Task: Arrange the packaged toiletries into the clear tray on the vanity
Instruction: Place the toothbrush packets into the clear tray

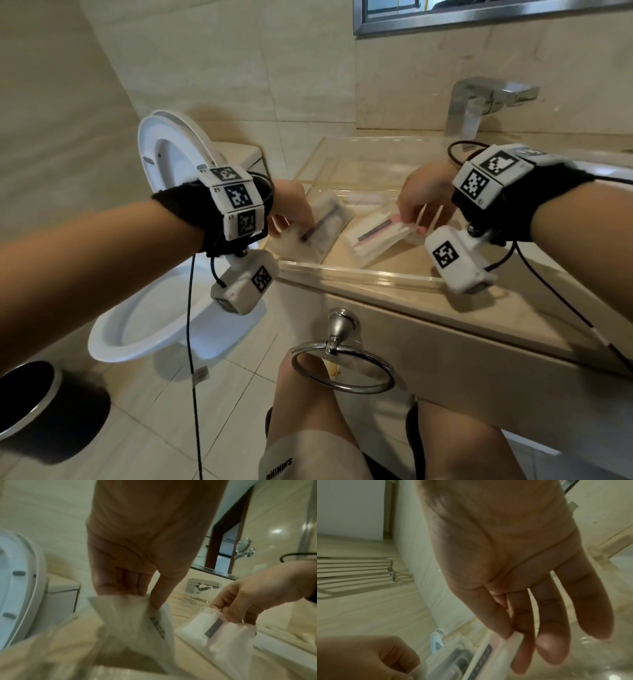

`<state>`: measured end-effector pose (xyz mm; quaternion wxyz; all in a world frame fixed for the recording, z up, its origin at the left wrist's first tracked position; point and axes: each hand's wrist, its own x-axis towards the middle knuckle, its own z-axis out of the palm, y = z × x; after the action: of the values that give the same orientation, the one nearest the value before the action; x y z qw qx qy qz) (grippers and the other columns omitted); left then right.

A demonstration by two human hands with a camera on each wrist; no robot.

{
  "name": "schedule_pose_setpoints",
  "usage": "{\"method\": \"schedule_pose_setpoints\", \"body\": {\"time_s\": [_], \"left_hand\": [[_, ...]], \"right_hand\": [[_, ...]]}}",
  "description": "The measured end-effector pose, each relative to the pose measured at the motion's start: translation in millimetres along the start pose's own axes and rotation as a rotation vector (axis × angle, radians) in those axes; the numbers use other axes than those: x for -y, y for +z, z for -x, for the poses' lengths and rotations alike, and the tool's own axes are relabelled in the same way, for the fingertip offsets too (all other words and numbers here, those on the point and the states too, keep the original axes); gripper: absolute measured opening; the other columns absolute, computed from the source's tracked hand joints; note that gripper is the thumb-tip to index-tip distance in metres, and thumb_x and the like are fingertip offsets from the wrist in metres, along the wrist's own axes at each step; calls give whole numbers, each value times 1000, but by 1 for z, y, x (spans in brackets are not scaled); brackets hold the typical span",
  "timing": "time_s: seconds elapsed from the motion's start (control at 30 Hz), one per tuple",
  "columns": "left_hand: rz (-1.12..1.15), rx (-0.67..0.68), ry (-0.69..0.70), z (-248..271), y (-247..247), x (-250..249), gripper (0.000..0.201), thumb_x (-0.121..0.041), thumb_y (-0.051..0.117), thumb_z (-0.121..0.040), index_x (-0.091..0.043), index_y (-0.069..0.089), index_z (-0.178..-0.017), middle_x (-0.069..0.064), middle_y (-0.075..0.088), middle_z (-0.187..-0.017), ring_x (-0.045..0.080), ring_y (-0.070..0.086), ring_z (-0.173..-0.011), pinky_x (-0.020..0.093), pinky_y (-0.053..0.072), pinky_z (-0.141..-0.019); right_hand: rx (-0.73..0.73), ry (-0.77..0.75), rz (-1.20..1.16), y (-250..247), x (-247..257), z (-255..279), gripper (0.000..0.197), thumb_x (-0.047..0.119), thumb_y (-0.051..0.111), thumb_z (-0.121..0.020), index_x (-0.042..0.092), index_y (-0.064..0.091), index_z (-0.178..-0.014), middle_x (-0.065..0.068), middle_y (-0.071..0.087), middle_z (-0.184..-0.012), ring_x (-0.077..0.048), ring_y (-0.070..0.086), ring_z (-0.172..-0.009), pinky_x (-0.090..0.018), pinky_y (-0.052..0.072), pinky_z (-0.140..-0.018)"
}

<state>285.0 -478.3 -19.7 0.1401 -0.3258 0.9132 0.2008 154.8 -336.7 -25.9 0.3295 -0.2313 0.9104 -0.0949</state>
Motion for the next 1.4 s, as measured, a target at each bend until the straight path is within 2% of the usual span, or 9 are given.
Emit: {"method": "schedule_pose_setpoints", "body": {"time_s": [0.23, 0.33, 0.43, 0.67, 0.87, 1.0, 1.13, 1.3, 1.4], "left_hand": [[357, -162, -32, -7, -8, 18, 27, -4, 59, -87, 4, 62, -113, 14, 64, -103, 24, 61, -91, 35, 51, -93], [432, -142, -4, -6, -9, 24, 9, -2, 55, -88, -1, 63, -91, 10, 62, -89, 18, 58, -76, 20, 55, -69], [506, -127, -10, -6, -7, 27, 22, 3, 48, -90, -8, 53, -72, 5, 52, -73, 11, 49, -62, 9, 46, -41], [306, -133, -2, -9, -1, 29, 10, -11, 56, -89, -7, 58, -98, 8, 59, -93, 19, 57, -81, 26, 52, -70], [115, -23, 13, -8, -6, 13, 12, -16, 59, -89, -8, 58, -79, 3, 59, -74, 14, 56, -62, 22, 51, -49], [248, -105, 1, -13, -6, 14, 19, -3, 63, -84, 1, 66, -102, 5, 59, -69, 12, 58, -49, 17, 51, -44], [423, -172, -16, -14, -10, 19, 13, 3, 57, -88, 3, 61, -100, 11, 59, -78, 14, 56, -58, 19, 52, -58], [67, -137, 11, -13, 1, 13, 18, 1, 56, -84, 5, 51, -101, 15, 60, -83, 27, 62, -72, 32, 56, -64], [-261, -304, 108, -17, -2, 6, 48, -9, 60, -82, -4, 35, -123, 15, 48, -117, 31, 57, -94, 37, 50, -70]], "right_hand": [[-4, -6, -44, -10, 3, -3, 9, 2, 46, -90, 2, 56, -89, -8, 58, -69, -19, 55, -60, -30, 45, -61], [-17, -28, -74, -12, 8, -3, 9, 3, 46, -90, 3, 55, -89, -8, 58, -67, -18, 55, -59, -27, 46, -59], [-10, -41, -88, -12, 12, -5, 9, 3, 46, -90, 3, 55, -92, -7, 58, -67, -18, 55, -59, -26, 45, -60], [14, -45, -70, -11, 17, -6, 16, 4, 45, -91, 3, 55, -104, -7, 58, -68, -18, 55, -61, -27, 45, -61], [-13, -28, -40, -9, 20, -9, 12, 3, 45, -90, 3, 54, -98, -7, 57, -72, -18, 55, -62, -29, 45, -59], [-42, 10, -7, -14, 15, -6, 10, 5, 47, -88, 3, 56, -87, -7, 57, -71, -19, 56, -63, -28, 46, -58], [-107, 23, 26, -23, 9, 1, 9, 9, 51, -88, 3, 55, -83, -9, 55, -73, -20, 55, -59, -29, 47, -60], [-123, 1, 51, -17, 12, 9, 21, 3, 45, -93, 2, 49, -73, -10, 49, -72, -20, 50, -56, -14, 42, -31], [-133, -12, 69, -13, 14, 12, 27, 3, 45, -94, 1, 47, -67, -12, 48, -70, -21, 49, -55, -12, 37, -26]]}}
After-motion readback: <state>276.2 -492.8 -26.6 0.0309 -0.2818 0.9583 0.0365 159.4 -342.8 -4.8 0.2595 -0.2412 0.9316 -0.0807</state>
